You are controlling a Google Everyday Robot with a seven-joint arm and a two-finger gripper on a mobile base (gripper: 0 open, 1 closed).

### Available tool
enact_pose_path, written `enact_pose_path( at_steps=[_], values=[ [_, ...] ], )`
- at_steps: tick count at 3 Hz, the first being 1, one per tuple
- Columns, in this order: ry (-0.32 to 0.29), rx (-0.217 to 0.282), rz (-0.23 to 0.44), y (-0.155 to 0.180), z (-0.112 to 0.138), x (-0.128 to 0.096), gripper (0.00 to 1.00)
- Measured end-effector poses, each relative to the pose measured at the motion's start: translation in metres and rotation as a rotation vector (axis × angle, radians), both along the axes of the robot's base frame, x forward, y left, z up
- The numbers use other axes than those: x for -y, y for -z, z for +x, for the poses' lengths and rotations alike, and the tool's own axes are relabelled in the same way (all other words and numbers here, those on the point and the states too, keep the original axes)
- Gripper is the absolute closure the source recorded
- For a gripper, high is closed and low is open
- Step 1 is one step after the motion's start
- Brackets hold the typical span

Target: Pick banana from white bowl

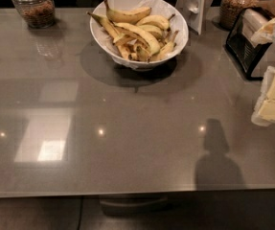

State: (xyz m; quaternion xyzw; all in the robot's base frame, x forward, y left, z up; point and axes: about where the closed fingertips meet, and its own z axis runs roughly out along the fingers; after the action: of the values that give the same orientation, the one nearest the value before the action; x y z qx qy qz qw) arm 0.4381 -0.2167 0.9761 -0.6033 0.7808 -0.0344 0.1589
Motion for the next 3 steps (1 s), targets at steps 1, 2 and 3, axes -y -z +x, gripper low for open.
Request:
enact_pose_path(
  at_steps=[1,2,3],
  values=[
    [0.000,0.000,0.000,0.000,0.000,0.000,0.00],
    [0.006,0.028,0.057,-0.003,0.007,-0.007,0.00],
    [0.021,0.066,0.188,-0.003,0.026,-0.023,0.00]
  ],
)
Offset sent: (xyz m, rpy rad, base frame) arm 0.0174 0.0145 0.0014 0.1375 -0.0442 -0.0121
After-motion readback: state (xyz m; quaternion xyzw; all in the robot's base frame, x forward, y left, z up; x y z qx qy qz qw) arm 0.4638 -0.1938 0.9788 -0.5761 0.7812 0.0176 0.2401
